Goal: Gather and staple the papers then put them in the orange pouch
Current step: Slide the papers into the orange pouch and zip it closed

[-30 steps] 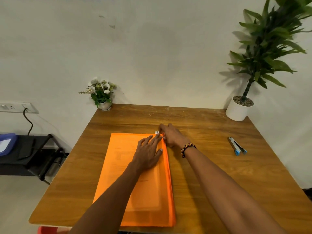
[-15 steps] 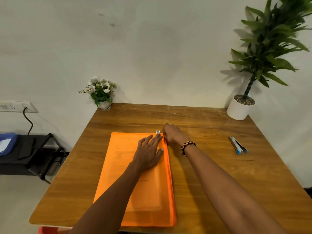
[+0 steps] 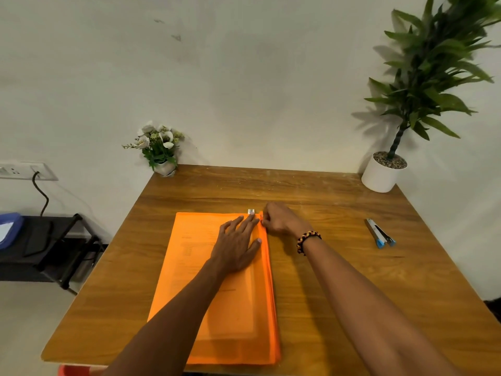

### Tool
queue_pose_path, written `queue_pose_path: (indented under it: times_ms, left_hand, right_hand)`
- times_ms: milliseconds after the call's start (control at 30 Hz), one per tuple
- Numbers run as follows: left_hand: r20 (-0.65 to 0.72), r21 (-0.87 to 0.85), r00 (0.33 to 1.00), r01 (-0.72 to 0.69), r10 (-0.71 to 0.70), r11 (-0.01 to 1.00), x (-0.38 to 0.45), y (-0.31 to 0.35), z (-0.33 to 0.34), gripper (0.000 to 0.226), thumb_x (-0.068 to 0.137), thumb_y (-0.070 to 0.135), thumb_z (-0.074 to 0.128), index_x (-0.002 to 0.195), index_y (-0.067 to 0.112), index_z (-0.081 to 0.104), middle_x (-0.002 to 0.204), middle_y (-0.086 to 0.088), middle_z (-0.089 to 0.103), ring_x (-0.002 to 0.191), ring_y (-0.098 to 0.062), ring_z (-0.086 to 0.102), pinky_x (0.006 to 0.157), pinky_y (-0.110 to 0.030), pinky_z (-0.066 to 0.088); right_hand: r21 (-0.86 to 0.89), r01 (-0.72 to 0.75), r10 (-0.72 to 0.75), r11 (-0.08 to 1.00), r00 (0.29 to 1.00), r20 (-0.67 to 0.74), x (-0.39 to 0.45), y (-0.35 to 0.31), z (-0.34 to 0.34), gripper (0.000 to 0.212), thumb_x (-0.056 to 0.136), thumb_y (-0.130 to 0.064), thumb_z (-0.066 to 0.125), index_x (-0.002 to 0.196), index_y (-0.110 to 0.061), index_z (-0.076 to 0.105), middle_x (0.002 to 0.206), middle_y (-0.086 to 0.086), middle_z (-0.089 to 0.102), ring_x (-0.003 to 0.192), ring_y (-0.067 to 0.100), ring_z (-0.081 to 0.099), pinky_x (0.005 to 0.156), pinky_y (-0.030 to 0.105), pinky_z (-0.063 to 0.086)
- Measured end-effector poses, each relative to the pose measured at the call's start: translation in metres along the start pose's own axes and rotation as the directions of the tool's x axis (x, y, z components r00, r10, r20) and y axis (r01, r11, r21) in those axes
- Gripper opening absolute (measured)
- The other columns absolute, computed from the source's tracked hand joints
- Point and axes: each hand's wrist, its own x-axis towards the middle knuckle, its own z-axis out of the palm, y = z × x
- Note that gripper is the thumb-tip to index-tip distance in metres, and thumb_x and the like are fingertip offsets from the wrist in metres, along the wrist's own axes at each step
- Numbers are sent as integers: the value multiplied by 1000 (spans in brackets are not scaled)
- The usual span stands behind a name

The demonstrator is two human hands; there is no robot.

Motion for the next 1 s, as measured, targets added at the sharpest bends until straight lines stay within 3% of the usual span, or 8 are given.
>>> queue_pose_path:
  times_ms: [167, 300, 367, 467, 667, 767, 900, 1000]
  left_hand:
    - [8, -6, 1000, 2, -2, 1000, 0, 0, -2, 65, 101, 58, 26, 159, 29, 16, 168, 5, 15, 154, -20, 14, 121, -46, 16]
    - [14, 2, 1000, 6, -6, 1000, 0, 0, -2, 66, 101, 59, 24, 159, 30, 15, 168, 5, 14, 154, -20, 14, 121, -47, 17]
    - [22, 0, 1000, 9, -9, 1000, 1, 0, -1, 66, 101, 59, 24, 159, 30, 15, 168, 5, 13, 154, -20, 14, 121, -47, 16]
    - [25, 5, 1000, 18, -18, 1000, 1, 0, -1, 67, 101, 59, 25, 160, 30, 11, 168, 6, 12, 154, -20, 13, 121, -46, 15]
    - [40, 0, 999, 17, -17, 1000, 3, 0, 0, 69, 100, 61, 26, 160, 31, 9, 168, 6, 12, 154, -20, 13, 120, -46, 14]
    - [45, -19, 999, 21, -20, 1000, 4, -1, 1, 65, 102, 59, 21, 160, 32, 9, 168, 7, 12, 154, -19, 12, 120, -46, 14]
    - [18, -75, 1000, 8, -7, 997, 3, -4, 3, 55, 107, 49, 15, 160, 33, 12, 168, 8, 13, 153, -17, 13, 119, -44, 15]
    - [27, -82, 1000, 7, -5, 997, 3, -4, 3, 54, 107, 47, 14, 160, 33, 13, 168, 9, 13, 153, -16, 13, 118, -44, 15]
  right_hand:
    - [-11, -14, 14, 1000, 1000, 14, 3, -4, -1, 20, 96, -21, 60, 77, -19, 56, 84, 5, 62, 83, 26, 62, 62, 36, 47]
    - [-100, 48, -52, 994, 998, -34, 0, -2, 0, 10, 100, -22, 55, 98, -14, 61, 105, 11, 65, 97, 28, 61, 73, 35, 44]
    - [-136, 96, -107, 986, 991, -77, -5, 0, 3, 5, 101, -21, 53, 97, -20, 54, 110, 10, 64, 96, 26, 58, 77, 36, 48]
    - [-157, 156, -182, 975, 969, -166, -12, -1, 7, 12, 102, -20, 52, 92, -24, 48, 103, 8, 64, 87, 23, 58, 68, 35, 46]
    - [-6, 75, -73, 997, 959, -275, -24, 2, 12, 17, 101, -19, 50, 87, -25, 55, 88, -2, 63, 78, 16, 60, 69, 40, 58]
    - [-67, 129, -142, 989, 952, -271, -34, 2, 12, 18, 101, -17, 46, 86, -24, 53, 90, 1, 64, 77, 18, 58, 69, 39, 56]
    - [-178, 227, -274, 958, 907, -318, -43, -1, 13, 17, 100, -18, 45, 86, -26, 49, 94, 2, 66, 81, 20, 56, 66, 30, 40]
    - [-192, 252, -304, 948, 897, -320, -49, 0, 18, 12, 102, -21, 47, 92, -28, 50, 97, 1, 65, 87, 19, 58, 69, 30, 43]
